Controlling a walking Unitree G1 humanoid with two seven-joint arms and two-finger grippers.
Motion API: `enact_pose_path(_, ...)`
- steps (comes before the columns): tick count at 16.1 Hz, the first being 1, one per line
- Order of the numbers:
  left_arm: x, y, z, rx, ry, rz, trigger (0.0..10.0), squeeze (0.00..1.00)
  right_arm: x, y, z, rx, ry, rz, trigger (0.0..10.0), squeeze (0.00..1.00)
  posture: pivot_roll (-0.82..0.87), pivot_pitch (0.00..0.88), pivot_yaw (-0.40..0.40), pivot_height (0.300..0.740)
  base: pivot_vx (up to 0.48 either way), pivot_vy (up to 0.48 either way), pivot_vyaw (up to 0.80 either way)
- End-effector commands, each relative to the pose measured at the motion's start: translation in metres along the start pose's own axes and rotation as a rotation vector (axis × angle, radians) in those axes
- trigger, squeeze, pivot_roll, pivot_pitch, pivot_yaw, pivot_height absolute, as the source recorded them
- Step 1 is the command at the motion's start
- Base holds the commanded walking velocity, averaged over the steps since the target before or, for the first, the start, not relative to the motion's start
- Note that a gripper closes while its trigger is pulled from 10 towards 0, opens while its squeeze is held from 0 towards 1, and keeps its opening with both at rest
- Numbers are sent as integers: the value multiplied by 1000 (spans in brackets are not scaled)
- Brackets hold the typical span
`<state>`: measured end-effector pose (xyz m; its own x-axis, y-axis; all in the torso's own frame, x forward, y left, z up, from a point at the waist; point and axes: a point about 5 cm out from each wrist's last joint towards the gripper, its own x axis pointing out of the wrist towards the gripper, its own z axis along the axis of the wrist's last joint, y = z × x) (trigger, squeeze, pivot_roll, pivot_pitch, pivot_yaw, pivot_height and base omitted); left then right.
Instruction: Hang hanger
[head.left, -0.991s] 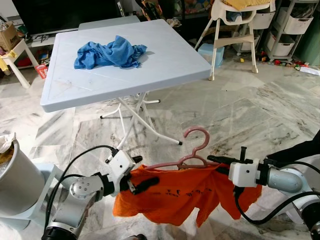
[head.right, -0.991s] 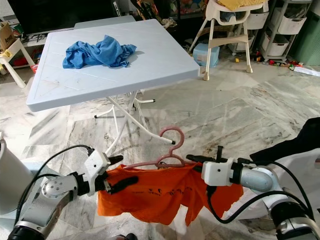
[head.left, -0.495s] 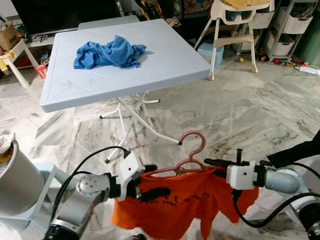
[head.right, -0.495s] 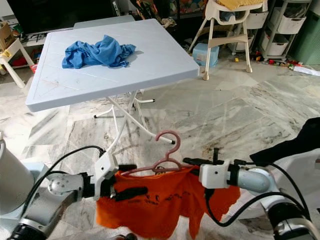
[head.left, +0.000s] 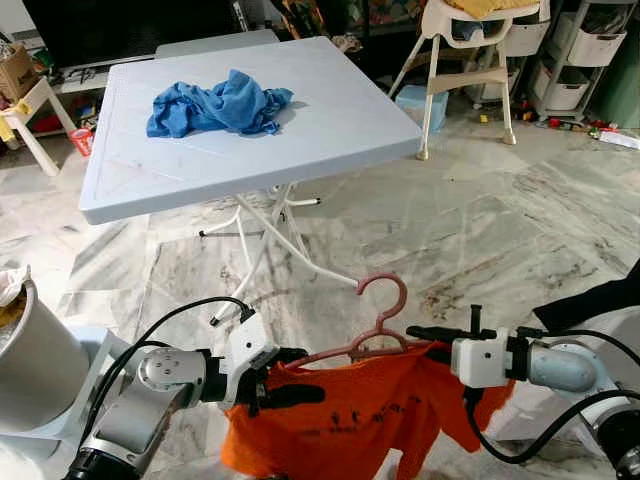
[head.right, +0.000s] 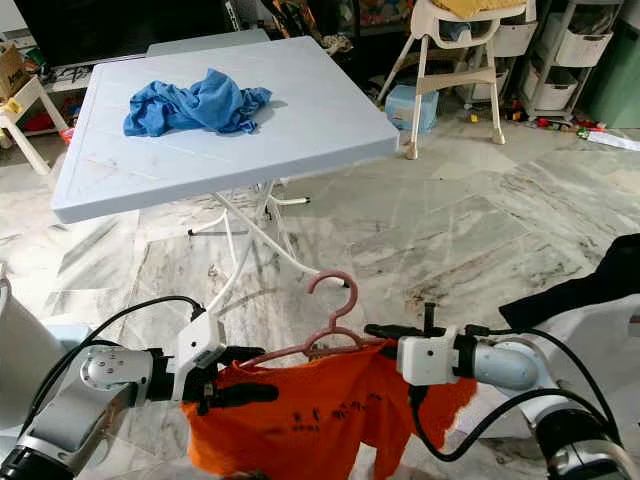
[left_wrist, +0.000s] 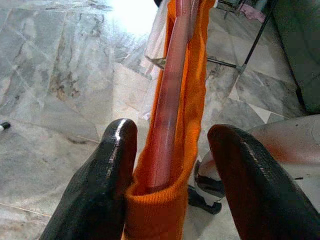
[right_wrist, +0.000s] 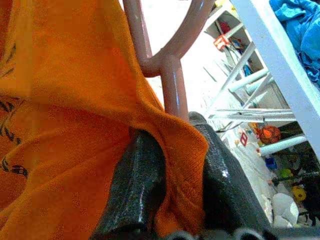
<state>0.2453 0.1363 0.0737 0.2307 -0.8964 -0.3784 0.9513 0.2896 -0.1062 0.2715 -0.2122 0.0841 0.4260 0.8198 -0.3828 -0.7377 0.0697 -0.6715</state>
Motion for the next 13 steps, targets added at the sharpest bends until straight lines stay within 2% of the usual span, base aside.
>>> enact_pose_path(1,-4,3,4,8,-4,2,0,0,3,-4,4,-27,-25,-1,10000,0,-118,54,83,740,0,0,0)
enact_pose_path(13,-1,-3,0,-27,-2,-35,0,0,9,-6,8,-32,-46,-14,10000,0,-111,48,85,740,0,0,0)
